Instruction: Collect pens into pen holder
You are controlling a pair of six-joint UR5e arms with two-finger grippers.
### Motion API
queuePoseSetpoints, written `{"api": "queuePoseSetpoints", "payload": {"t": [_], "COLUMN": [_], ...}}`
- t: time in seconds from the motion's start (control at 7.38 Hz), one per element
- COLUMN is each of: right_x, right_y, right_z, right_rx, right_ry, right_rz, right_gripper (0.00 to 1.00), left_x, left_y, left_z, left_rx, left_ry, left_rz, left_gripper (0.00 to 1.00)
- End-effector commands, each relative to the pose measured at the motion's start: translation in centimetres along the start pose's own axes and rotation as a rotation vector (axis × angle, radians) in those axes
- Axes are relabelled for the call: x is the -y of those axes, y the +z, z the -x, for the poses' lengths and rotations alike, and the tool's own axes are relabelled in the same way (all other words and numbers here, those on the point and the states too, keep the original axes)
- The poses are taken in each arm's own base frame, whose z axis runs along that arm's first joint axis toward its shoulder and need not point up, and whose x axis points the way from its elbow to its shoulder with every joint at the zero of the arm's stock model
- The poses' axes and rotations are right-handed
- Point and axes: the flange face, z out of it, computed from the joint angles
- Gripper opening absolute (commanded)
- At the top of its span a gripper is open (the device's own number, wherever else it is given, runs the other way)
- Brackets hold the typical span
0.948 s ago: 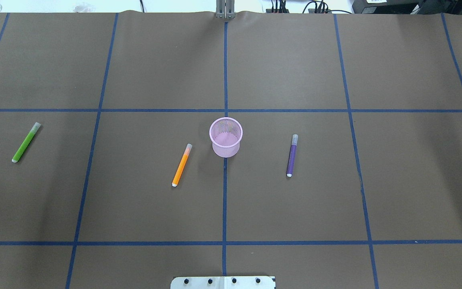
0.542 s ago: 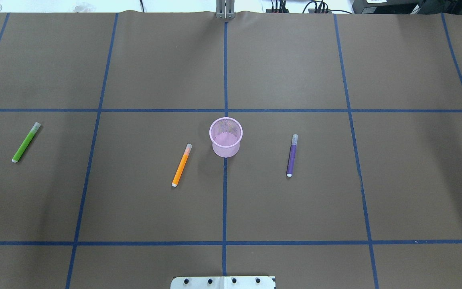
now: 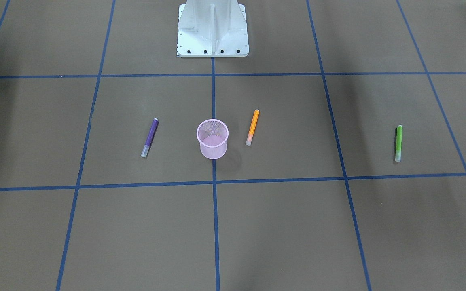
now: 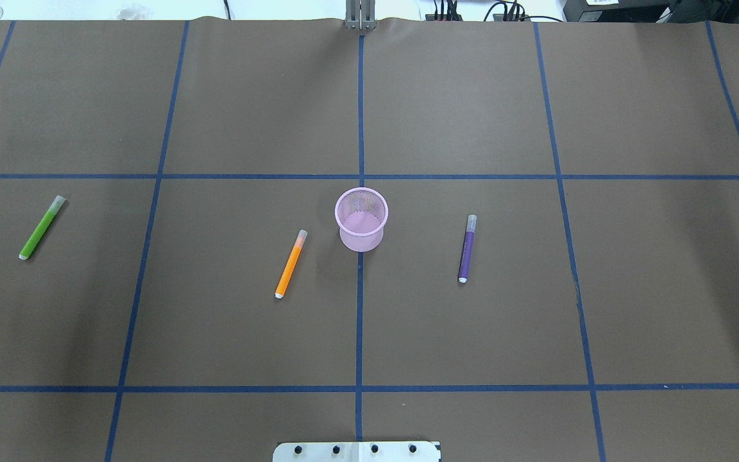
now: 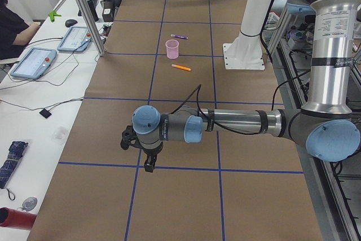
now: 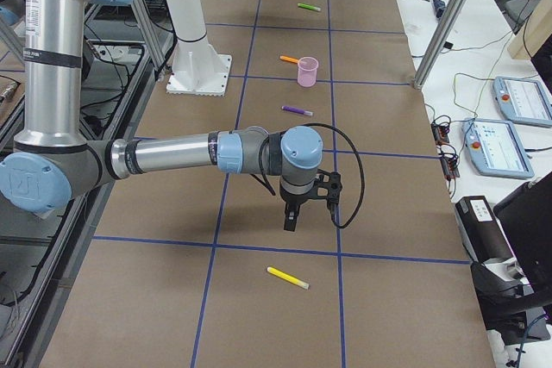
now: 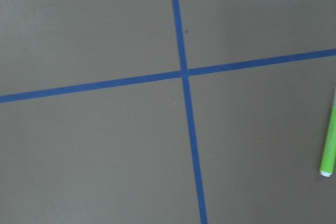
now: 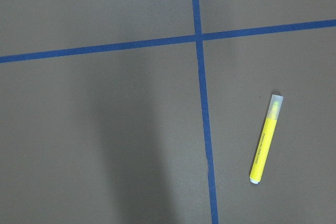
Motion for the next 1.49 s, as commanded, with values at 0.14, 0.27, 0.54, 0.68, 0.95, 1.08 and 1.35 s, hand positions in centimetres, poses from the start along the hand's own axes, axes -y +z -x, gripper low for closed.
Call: {"api": "queuePoseSetpoints", "payload": {"t": [0.14,0.27,0.54,0.68,0.95,1.08,1.35], "right_x": [0.6,0.7,1.2,1.3,2.1,2.3,2.2], "right_y": [-0.5,-1.0,-1.2,-1.1,-1.0,-1.5,-0.3], "right_z": [0.7,1.3,1.5,1.6,2.6,3.2,2.0], "right_rx": [0.005,0.014,0.009,0.010,-0.001,0.011,0.010], "right_ry": [-0.018,-0.028,-0.034,-0.035,-0.045,-0.055,-0.030], "right_rz": [-0.011,-0.019,-0.025,-0.023,-0.021,-0.030,-0.005], "right_gripper": [0.99,0.99,0.99,0.99,0.99,0.99,0.99], "left_x": [6.6,7.1,9.1,9.7,9.5,9.5,9.3], "left_y": [-2.4,-1.3,4.9,6.6,11.1,13.1,14.8], "left_z": [-7.3,-8.7,-17.0,-20.3,-22.0,-22.0,-21.6], "left_rx": [-0.013,-0.023,-0.059,-0.071,-0.006,0.008,0.007], "left_ry": [0.178,0.205,0.107,0.043,0.029,0.024,0.028], "left_rz": [-0.076,-0.058,0.048,0.062,0.022,0.030,0.040], "left_gripper": [1.00,1.00,1.00,1.00,1.00,1.00,1.00]}}
